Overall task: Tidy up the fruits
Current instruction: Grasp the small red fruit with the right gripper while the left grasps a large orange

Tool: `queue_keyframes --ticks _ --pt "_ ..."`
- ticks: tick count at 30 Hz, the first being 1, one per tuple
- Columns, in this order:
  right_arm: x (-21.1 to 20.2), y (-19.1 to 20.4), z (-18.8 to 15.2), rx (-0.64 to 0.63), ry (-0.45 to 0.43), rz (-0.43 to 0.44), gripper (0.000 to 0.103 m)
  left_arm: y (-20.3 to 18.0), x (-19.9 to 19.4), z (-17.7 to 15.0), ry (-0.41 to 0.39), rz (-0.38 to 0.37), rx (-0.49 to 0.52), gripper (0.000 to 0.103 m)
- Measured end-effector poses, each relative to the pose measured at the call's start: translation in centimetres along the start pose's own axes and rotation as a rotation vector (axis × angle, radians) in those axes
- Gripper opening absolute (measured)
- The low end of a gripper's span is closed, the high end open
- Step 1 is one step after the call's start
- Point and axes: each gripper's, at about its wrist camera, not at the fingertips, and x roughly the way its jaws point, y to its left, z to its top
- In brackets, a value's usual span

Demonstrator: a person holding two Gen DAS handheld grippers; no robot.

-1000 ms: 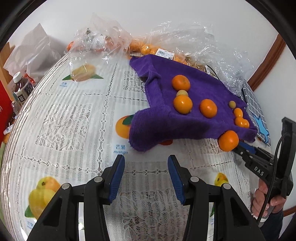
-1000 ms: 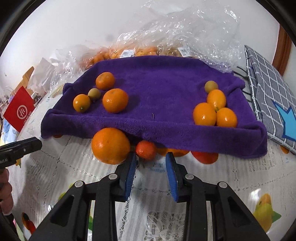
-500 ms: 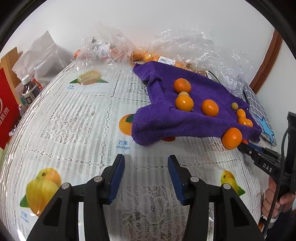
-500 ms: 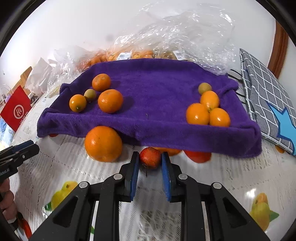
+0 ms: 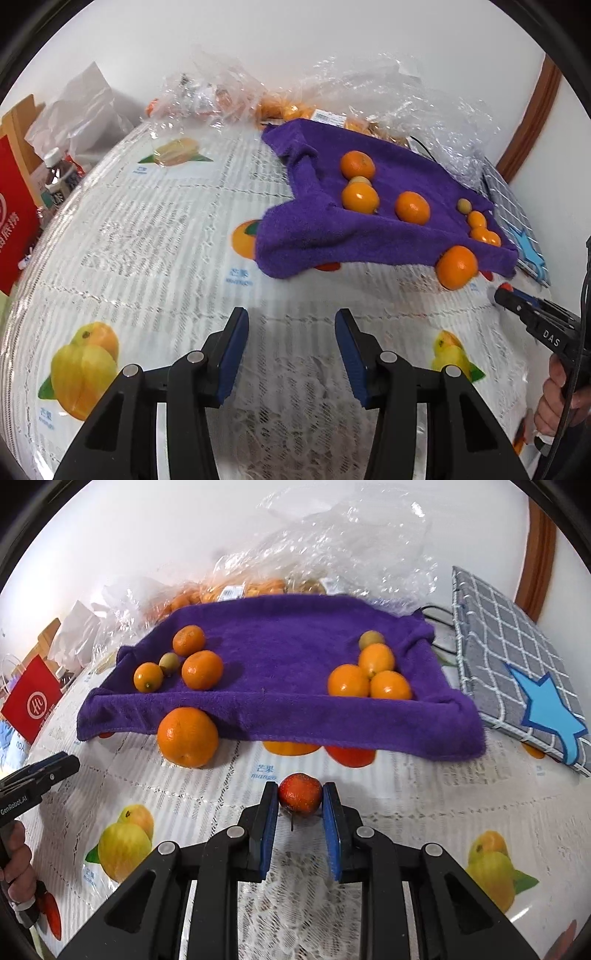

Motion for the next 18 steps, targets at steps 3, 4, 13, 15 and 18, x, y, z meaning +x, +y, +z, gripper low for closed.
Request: queue_keyframes --ticks 3,4,13,15,18 --pt "-1.0 -0.3 0.0 -0.001 -0.027 -0.006 0.024 -0.6 -0.2 0.2 0.021 -0.041 -0.014 0.046" --pt "-1.3 -0.5 0.0 0.001 -0.033 -0.007 0.024 -0.9 -0.4 0.3 0.015 -0.042 -0.014 0.046" --pt "-4.5 -3.9 -0.1 0.020 -0.077 -0.036 0.024 -6.5 -0.4 2.1 0.031 -0.130 0.067 0.047" --pt "-5.3 -4.9 -0.3 0.030 -0.087 -0.046 0.024 -7.8 -0.1 2.4 0.039 -0.155 0.080 0.047" --pt "-6.2 -6.5 -0.4 0.044 -0.096 -0.062 0.024 -9.9 0.4 2.8 0.055 -0.187 0.109 0.049"
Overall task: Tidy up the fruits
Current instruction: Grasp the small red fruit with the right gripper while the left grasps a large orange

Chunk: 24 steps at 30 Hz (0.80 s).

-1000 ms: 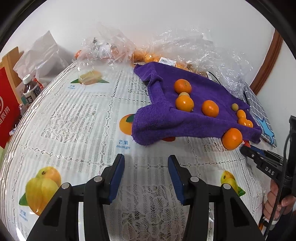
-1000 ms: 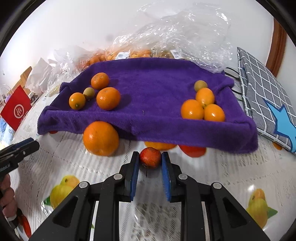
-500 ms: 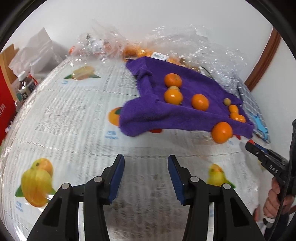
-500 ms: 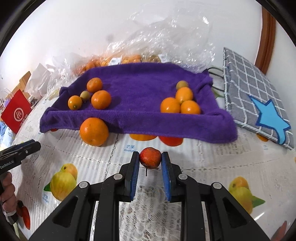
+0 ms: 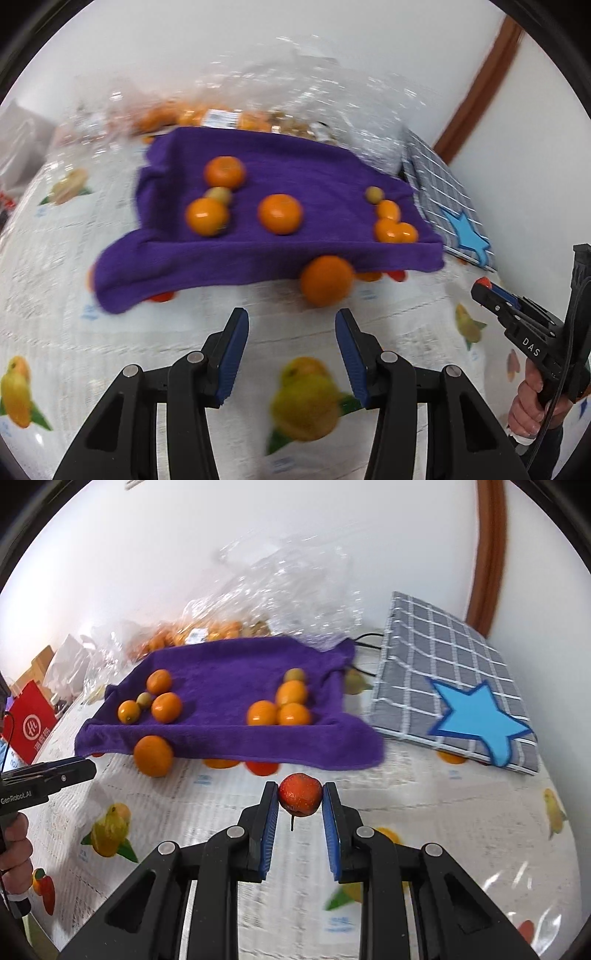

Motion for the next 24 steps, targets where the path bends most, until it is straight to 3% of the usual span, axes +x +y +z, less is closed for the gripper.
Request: queue_keyframes --ticks 6,20,22,24 --pt "-0.8 -2.5 -0.4 0.012 -0.003 -0.026 0.024 -2.7 2.2 0.9 0.034 -0.009 0.037 0.053" --pt "0.9 -4.0 -0.6 0.039 0.040 -0.038 0.024 -2.4 5.9 1.8 0.086 0.010 -0.015 0.052" --pt "1.3 -3.8 -0.5 0.037 0.046 -0.037 0.024 -2.4 6.2 1.8 0.090 0.002 -0.018 0.043" --pt "1.4 -3.6 -0.5 0.033 0.050 -0.034 0.024 -2.4 6.3 1.8 0.092 0.002 -0.019 0.041"
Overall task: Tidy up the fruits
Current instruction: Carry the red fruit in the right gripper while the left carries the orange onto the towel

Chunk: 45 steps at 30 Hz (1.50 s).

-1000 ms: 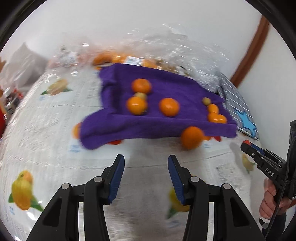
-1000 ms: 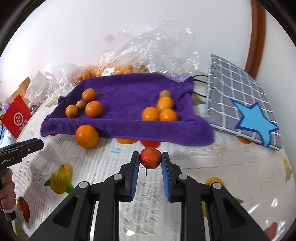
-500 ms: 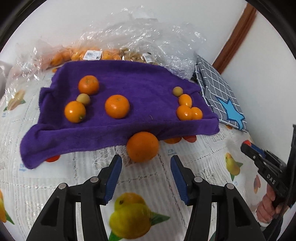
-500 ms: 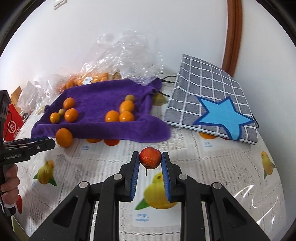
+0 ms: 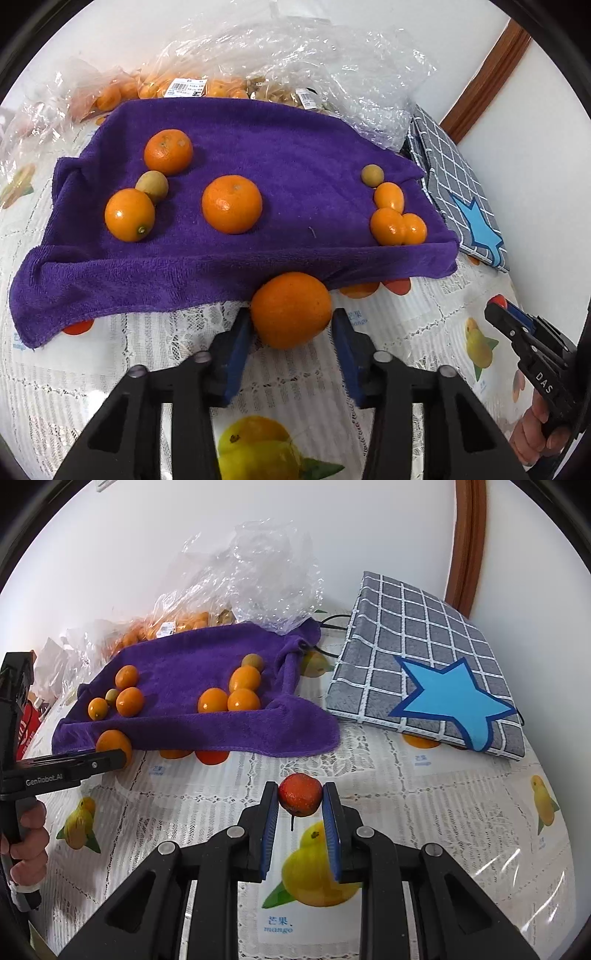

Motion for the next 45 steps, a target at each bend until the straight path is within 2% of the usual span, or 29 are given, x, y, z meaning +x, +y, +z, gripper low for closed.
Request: queue_keyframes --ticks 7,31,45 --pt "-0.2 0.5 0.2 -0.007 -0.001 0.000 0.024 0.2 -0.4 -0.1 0.003 -0.009 0.003 0.040" --pt "-3.1 2.8 1.6 -0.027 -0.069 0.028 0.024 1.3 -6.9 0.3 -0.109 -0.005 0.006 0.039" --pt "-1.6 5.4 5.2 -0.059 -0.100 0.082 0.024 5.9 -8.7 3.1 -0.159 0.030 -0.065 0.039"
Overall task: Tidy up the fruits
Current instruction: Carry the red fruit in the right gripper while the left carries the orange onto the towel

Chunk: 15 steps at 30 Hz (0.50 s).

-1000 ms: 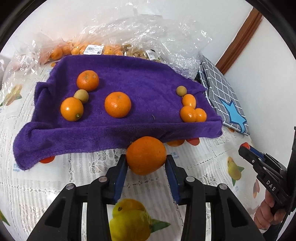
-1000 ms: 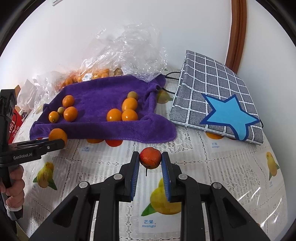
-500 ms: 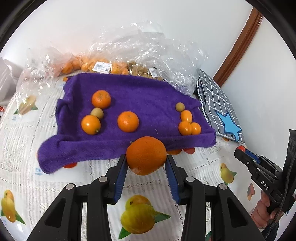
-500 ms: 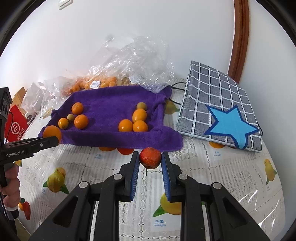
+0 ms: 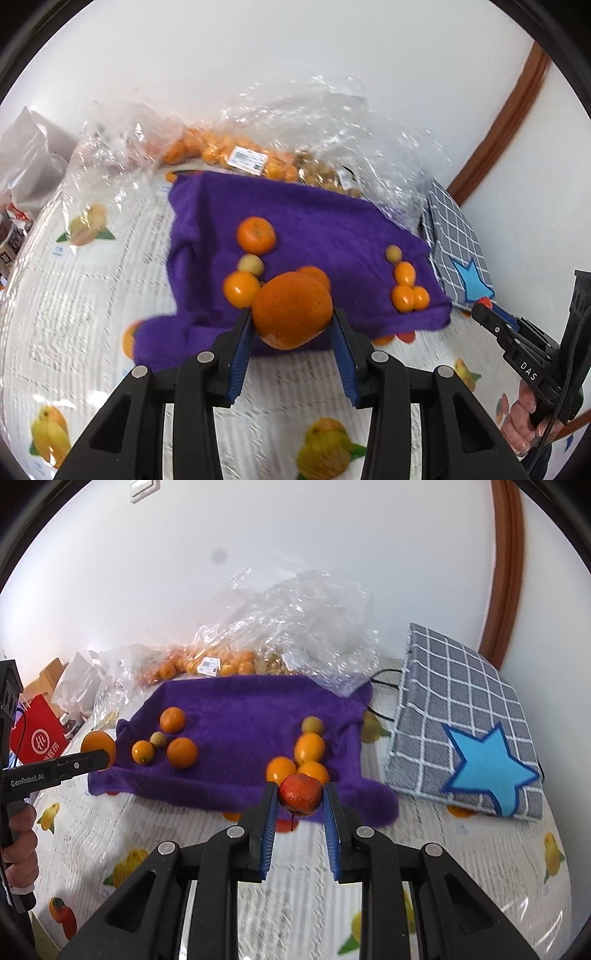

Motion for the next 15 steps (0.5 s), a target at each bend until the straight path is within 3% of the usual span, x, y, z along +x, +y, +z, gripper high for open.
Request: queue_keyframes --ticks 15 --pt "7.1 1.8 3.9 -0.040 0.022 0.066 0.024 0.5 4.0 4.4 0.020 0.039 0.033 0.039"
